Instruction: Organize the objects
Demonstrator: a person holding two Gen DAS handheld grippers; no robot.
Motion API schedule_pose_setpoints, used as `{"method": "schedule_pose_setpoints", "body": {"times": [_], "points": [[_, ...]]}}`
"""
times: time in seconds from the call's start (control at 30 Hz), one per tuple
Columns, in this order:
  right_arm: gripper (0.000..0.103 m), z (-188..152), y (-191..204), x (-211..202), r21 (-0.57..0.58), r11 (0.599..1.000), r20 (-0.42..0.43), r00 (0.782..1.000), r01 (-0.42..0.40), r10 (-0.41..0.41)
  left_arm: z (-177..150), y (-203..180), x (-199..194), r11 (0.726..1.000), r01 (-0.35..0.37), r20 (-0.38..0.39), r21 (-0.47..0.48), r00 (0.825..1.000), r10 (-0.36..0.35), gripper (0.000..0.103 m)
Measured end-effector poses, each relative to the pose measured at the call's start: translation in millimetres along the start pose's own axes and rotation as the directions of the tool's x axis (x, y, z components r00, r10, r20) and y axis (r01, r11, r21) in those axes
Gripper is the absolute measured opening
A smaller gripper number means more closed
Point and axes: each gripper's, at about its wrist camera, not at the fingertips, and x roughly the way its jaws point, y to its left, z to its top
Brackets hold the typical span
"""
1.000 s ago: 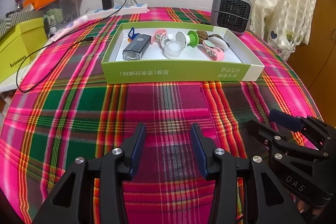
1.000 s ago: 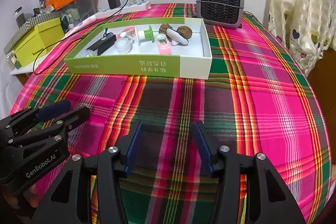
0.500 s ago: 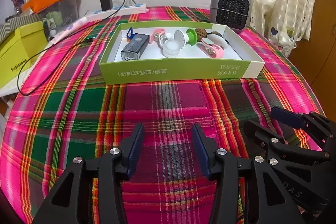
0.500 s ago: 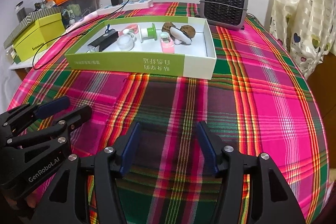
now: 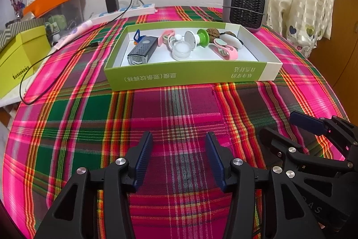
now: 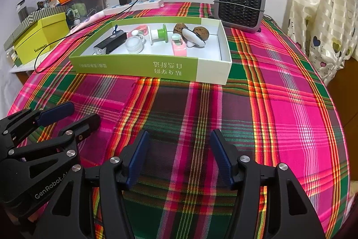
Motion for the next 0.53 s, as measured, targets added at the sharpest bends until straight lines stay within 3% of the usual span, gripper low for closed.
{"method": "schedule_pose_setpoints", "body": {"times": [0.53], "points": [[0.059,0.1,0.2,-0.5,0.0,1.0,0.0,1.0,0.0,0.0,-0.1,0.2,0.3,1.0,0.0,0.0,0.0,1.0,0.0,0.048]]}}
